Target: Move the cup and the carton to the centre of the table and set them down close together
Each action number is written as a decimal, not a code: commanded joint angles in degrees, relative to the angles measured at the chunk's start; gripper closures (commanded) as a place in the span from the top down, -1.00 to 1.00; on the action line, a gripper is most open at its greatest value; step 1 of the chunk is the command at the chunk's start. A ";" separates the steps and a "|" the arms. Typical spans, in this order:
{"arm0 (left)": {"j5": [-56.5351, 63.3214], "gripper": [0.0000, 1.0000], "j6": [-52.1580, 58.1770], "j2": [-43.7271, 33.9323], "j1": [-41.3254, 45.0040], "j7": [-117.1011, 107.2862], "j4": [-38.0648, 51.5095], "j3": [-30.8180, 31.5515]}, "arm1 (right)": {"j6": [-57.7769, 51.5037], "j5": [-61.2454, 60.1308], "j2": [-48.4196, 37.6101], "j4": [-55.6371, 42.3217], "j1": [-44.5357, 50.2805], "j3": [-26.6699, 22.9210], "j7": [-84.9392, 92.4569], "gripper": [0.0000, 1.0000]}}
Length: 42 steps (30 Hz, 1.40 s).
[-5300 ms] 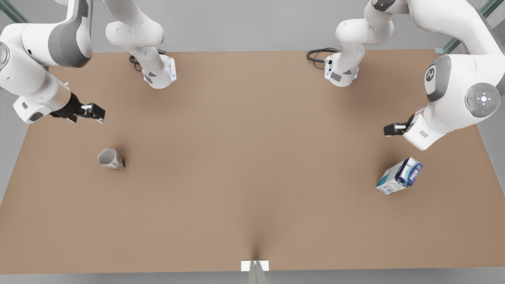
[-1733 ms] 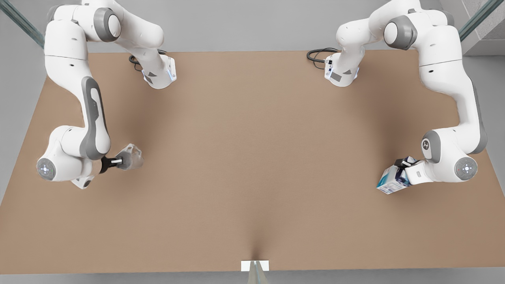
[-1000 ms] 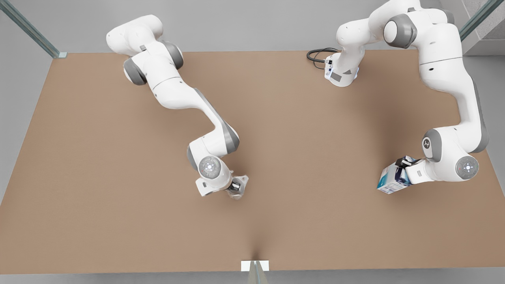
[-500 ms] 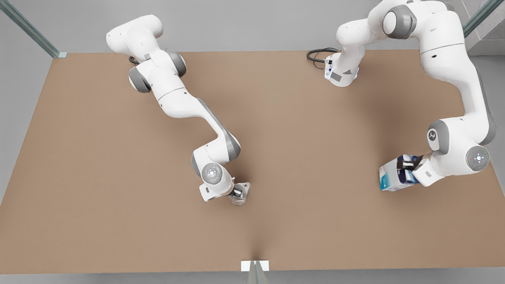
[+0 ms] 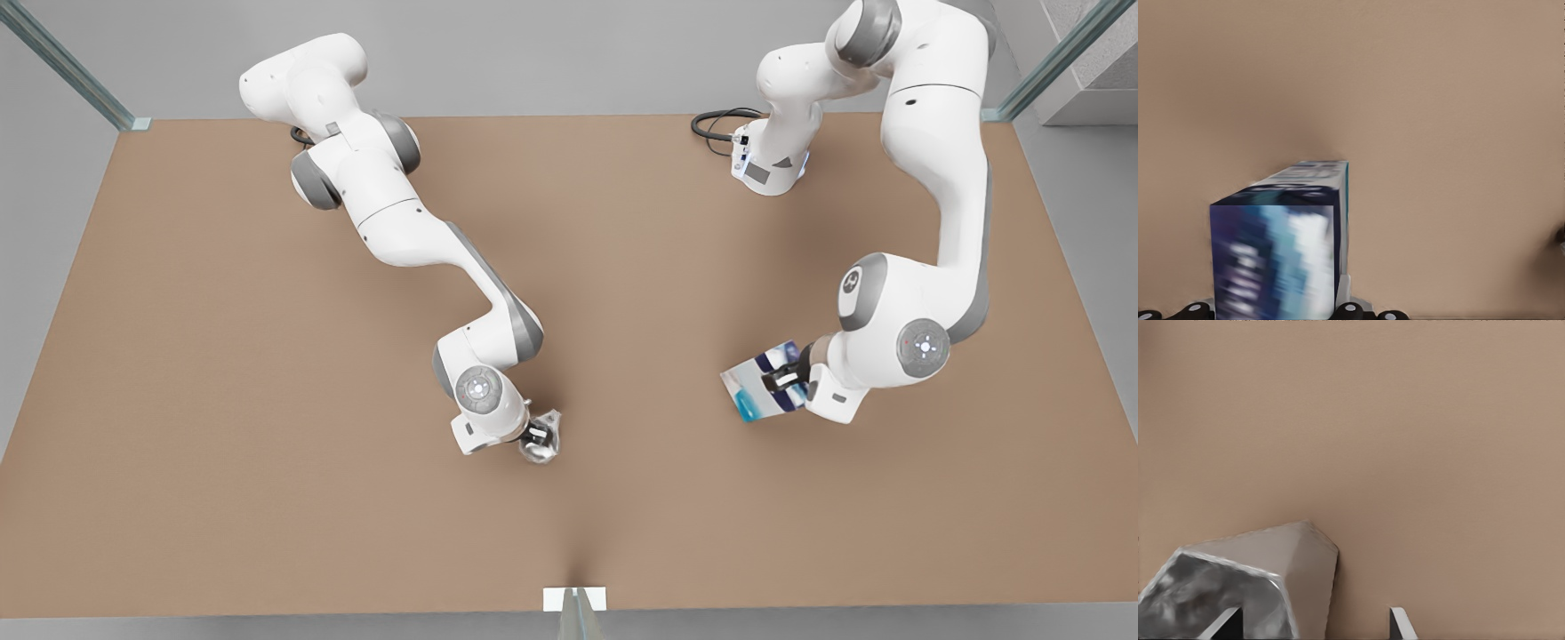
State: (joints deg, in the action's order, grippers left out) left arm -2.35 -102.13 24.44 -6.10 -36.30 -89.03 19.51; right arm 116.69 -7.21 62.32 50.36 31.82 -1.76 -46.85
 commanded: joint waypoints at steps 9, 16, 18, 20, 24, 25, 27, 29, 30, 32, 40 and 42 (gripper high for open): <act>-0.38 0.35 -1.67 0.34 2.68 -31.81 0.79 6.42 | -3.21 -0.18 -0.36 -0.17 0.09 0.09 0.35 1.00; -0.38 0.35 -7.64 2.01 9.00 -41.04 0.88 7.12 | -10.78 -7.73 -6.25 -1.32 0.09 -0.17 3.33 1.00; -0.38 0.35 -7.64 2.10 9.53 -41.22 0.88 7.12 | -15.25 -8.35 -9.84 0.70 -5.79 -0.26 12.47 1.00; -0.38 0.35 -9.75 2.72 10.76 -44.82 0.88 7.12 | -16.23 -9.23 -25.31 10.89 -17.92 -0.09 16.08 1.00; 2.44 0.35 -13.53 4.91 11.99 -55.80 1.40 9.85 | -25.81 5.01 -56.07 34.27 -30.15 -0.09 27.68 1.00; 5.33 0.35 -14.15 6.84 14.44 -59.75 3.06 10.81 | -25.63 5.80 -58.28 37.45 -30.76 0.00 33.57 1.00; 6.83 0.35 -15.38 8.69 16.47 -62.83 4.22 10.81 | -25.72 5.27 -57.75 35.33 -35.59 -0.26 44.63 1.00; 9.20 0.35 -17.05 9.84 17.70 -65.48 4.30 11.25 | -26.42 5.45 -56.70 34.19 -35.51 -0.09 44.56 1.00; 9.29 0.35 -17.31 10.10 18.14 -65.65 4.66 11.25 | -26.51 5.71 -55.56 34.10 -35.68 -0.09 44.38 1.00; 10.43 0.35 -19.33 11.51 19.46 -66.44 4.66 11.25 | -26.69 5.27 -54.24 33.40 -35.77 -0.09 44.56 1.00; 12.10 0.36 -21.79 14.23 20.43 -66.71 4.66 12.13 | -26.07 5.45 -53.53 32.70 -35.77 -0.09 44.30 1.00; 12.19 0.36 -22.41 14.58 20.87 -66.71 4.66 12.13 | -26.16 5.71 -53.62 32.70 -35.42 -0.09 44.30 1.00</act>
State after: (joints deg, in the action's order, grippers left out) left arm 9.19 -124.54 39.03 14.76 -103.00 -84.38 31.64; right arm 90.45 -1.53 8.71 83.06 -3.66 -1.84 -2.63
